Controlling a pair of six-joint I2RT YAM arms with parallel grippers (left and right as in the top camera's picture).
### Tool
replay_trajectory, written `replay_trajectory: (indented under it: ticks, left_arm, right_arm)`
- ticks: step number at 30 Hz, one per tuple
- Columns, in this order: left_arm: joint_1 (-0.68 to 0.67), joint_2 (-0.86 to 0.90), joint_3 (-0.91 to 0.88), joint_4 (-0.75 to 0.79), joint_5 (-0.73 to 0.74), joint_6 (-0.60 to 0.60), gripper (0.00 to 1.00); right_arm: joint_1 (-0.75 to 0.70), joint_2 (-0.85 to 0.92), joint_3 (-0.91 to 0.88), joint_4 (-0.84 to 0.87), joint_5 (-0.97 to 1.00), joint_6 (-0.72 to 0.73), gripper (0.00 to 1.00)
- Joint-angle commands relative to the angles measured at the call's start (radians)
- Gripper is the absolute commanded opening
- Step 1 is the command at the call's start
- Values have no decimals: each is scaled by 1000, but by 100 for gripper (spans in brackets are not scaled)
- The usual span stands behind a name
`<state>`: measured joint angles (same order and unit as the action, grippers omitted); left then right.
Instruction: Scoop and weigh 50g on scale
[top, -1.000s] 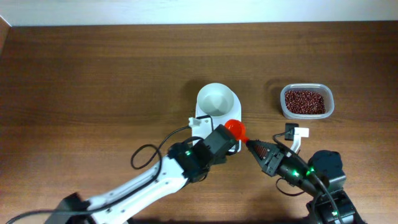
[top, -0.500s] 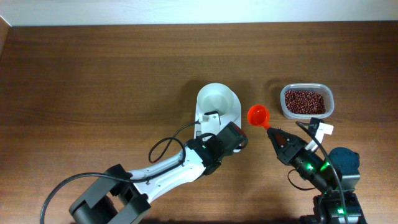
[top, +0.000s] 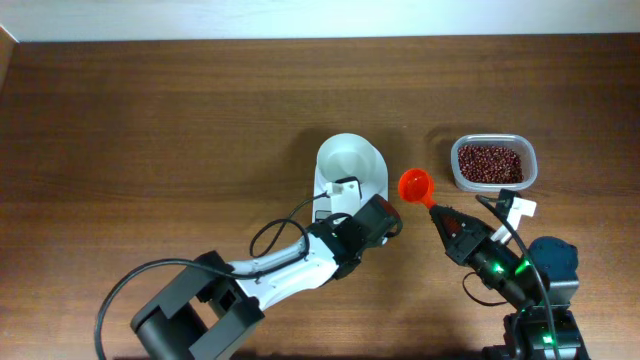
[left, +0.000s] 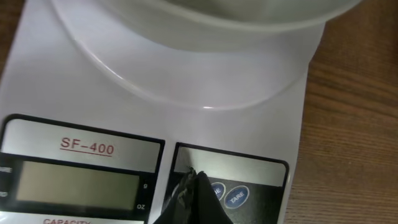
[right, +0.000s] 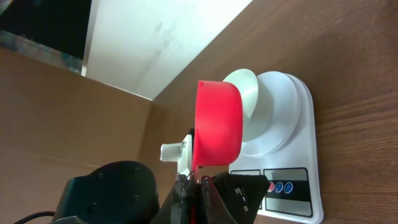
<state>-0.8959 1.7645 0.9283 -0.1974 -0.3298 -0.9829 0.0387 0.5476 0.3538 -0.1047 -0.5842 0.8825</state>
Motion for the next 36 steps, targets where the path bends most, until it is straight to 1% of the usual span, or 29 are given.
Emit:
replay_trajectory:
  ticks: [1,7,14,36]
  left_arm:
    - [-3,25,11,2,14,11,0]
    - [-3,27,11,-2,47,11,0]
    - [-3,38,11,-23,45,0,0]
    - [-3,38,11,-24,-27,0,0]
  right_arm:
    - [-7,-5,6,3,13,-11,4]
    - [-7,-5,6,3,17,-12,4]
    - [-7,-5,6,3,16,-11,4]
    - [-7,-5,6,3,16,-11,4]
